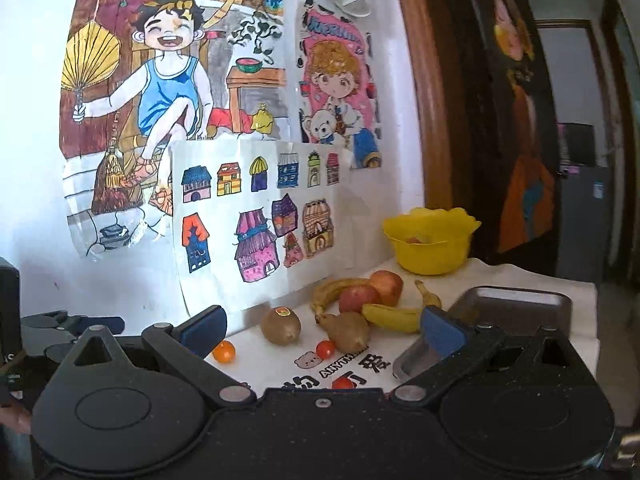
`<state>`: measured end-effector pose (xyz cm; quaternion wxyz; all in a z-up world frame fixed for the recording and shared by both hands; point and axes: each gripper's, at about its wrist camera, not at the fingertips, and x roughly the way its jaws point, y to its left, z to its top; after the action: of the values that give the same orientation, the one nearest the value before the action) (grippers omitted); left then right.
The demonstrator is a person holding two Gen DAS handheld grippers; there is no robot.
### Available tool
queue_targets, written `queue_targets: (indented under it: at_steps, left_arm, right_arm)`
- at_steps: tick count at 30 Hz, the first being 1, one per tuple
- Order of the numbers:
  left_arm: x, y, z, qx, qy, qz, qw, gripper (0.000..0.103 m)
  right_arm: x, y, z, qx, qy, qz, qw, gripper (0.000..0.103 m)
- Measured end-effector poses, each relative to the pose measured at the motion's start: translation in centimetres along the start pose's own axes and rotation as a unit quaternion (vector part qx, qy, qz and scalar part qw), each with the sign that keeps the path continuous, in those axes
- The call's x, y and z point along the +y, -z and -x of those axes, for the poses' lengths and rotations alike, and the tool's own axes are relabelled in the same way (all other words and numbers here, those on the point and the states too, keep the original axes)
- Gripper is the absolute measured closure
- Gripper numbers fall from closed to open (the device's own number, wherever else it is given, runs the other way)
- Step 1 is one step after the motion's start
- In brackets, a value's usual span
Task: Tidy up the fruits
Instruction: 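Move the left tool to the mandarin orange while the right tool moves to a cherry tomato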
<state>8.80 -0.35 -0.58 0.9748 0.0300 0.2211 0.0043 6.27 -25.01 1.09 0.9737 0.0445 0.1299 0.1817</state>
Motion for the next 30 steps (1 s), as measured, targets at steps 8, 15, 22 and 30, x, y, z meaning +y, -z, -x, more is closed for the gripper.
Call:
queue_targets:
  at_steps: [8, 15, 22, 30]
  left_arm:
    - [0.6, 0.1, -4.8, 0.03, 0.0, -0.017, 0.9994, 0.001]
    - [0.7, 0.2, -9.1, 0.057, -0.006, -0.032, 0.9978, 0.001]
    - [1.4, 0.7, -12.0, 0.088, 0.0, -0.017, 0.996, 0.002]
    - [1.4, 0.5, -13.4, 0.098, 0.019, -0.013, 0.9949, 0.011]
  right_arm:
    - [-2.8, 1.5, -5.9, 0.121, -0.011, -0.022, 0.992, 0.001]
    - [-3.0, 3.8, -10.6, 0.169, -0.028, -0.013, 0.985, 0.001]
    - [-3.0, 4.5, -14.6, 0.2, -0.037, -0.003, 0.979, 0.013]
    - [-2.5, 4.9, -16.7, 0.215, -0.038, 0.0, 0.976, 0.029]
